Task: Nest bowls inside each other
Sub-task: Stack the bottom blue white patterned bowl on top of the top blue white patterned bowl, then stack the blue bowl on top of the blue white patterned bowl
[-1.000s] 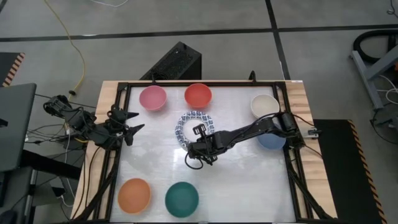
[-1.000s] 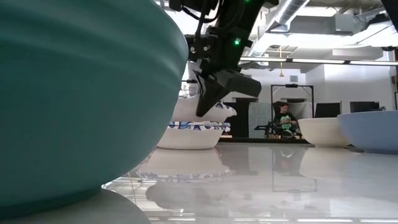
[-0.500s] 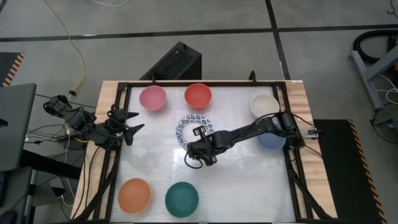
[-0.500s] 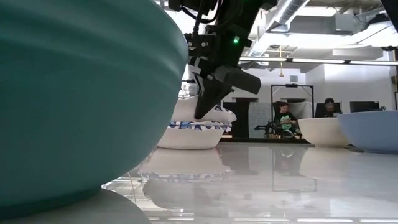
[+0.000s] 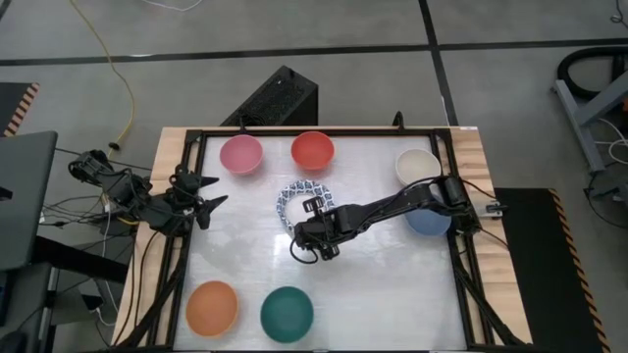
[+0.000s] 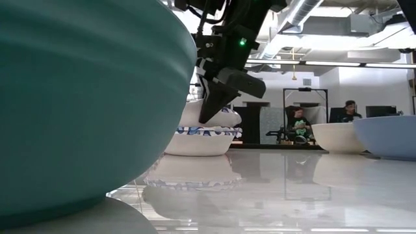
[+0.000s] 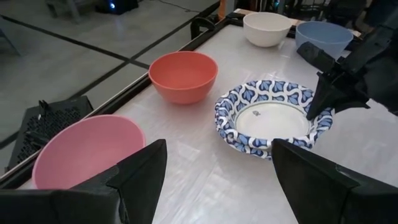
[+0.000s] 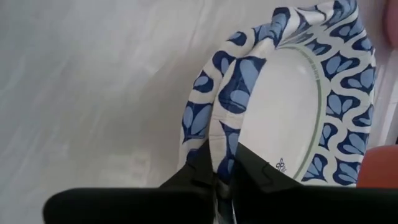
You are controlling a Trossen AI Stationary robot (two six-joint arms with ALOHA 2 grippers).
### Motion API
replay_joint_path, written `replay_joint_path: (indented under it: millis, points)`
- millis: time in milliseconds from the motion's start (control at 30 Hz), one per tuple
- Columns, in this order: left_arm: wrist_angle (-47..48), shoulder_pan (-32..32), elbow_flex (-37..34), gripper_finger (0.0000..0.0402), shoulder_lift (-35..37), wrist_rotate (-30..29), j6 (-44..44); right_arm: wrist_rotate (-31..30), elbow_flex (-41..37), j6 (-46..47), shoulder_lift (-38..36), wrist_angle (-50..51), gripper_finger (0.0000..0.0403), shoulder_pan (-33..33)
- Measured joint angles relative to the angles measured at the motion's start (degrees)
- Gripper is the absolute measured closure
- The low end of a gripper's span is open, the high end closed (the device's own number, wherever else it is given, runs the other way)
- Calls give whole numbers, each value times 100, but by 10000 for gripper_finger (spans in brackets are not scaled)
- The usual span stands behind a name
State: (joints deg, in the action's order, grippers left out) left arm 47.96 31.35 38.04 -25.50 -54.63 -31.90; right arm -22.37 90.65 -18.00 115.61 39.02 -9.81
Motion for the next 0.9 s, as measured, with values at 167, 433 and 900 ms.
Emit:
replay_joint_path:
  millis: [167,433,900]
  points:
    - [30,-1,0,123,0,15,0,0,0,13,0,-69,335,55]
    - [34,-2,0,123,0,13,0,2,0,396,-10,-47,298,60]
    - [36,-2,0,123,0,9,-9,149,2,507,-17,32,225,-36]
